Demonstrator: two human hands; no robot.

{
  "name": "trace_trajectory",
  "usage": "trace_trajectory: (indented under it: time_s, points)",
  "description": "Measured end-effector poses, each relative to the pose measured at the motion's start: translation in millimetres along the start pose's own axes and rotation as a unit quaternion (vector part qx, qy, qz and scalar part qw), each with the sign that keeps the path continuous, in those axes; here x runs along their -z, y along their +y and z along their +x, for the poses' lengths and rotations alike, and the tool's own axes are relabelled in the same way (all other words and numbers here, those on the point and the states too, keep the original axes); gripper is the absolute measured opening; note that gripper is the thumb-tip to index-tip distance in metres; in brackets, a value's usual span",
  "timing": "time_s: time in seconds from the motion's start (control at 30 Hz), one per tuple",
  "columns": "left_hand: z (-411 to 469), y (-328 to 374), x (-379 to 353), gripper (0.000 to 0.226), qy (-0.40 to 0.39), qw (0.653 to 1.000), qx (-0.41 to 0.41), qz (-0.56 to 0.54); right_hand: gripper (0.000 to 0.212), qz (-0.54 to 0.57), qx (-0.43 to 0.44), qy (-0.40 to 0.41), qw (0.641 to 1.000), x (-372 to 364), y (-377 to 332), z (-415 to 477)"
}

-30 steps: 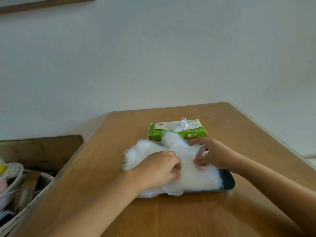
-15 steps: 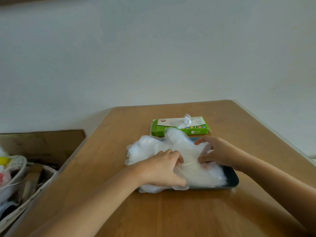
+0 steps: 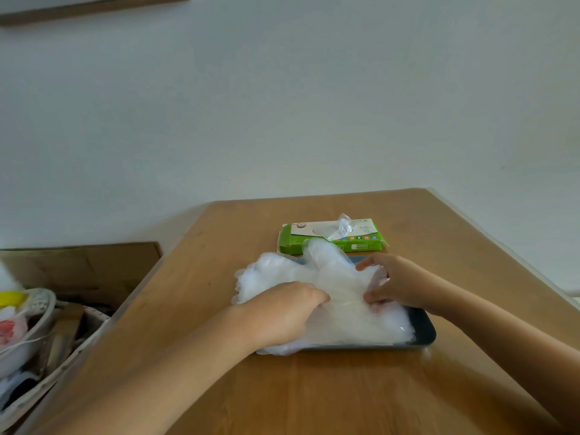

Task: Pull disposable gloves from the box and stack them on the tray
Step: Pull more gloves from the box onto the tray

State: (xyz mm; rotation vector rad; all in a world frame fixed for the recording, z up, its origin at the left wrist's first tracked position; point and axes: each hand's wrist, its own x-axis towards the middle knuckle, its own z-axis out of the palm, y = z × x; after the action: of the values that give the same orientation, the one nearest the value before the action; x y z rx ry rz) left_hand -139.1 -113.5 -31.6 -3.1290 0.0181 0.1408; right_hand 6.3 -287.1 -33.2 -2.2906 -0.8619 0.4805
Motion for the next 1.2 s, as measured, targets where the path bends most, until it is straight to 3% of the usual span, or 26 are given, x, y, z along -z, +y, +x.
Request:
trace_trajectory:
  time_s: [0.1,0.2,0.5,0.7,0.87,1.03,1.13,1.2]
  points:
    - [-5.4,-1.1,-1.2,0.027,0.022,0.993,-0.079,0.080,0.051,0.000,0.010,0.002,1.000,0.0,0.9,1.1]
    - [-12.3,0.3,0.6,0.021,-0.021,0.998,-0.019,0.056,0.051,-0.025,0.014,0.003,1.000,1.5,1.5,2.7]
    - [-35.2,-21.0,-0.3,0.067,-0.091,0.995,-0.039,0.033,0.068,-0.133,0.045,-0.077,0.987,23.7,-14.0,14.1]
    - [-36.5,-20.6,3.7,0.082,-0.125,0.990,-0.018,0.054,0.050,-0.135,0.089,-0.105,0.981,19.4,-36.1,49.5]
    - [-35.1,-19.9,7.5,0.084,-0.139,0.989,-0.020,0.053,0.032,-0.027,0.136,-0.107,0.985,8.5,-36.0,72.1]
    - [-35.7,-18.7,12.0,0.083,-0.145,0.988,-0.018,0.043,0.049,0.000,0.157,-0.062,0.986,-4.1,-29.8,82.6]
    - [-37.4,-15.4,14.2,0.081,-0.146,0.988,-0.011,0.040,0.055,-0.063,0.187,0.078,0.977,-13.7,-28.1,77.9]
    - [-38.2,-14.6,14.8,0.082,-0.148,0.988,-0.007,0.041,0.042,-0.072,0.218,0.180,0.957,-20.3,-28.8,62.0]
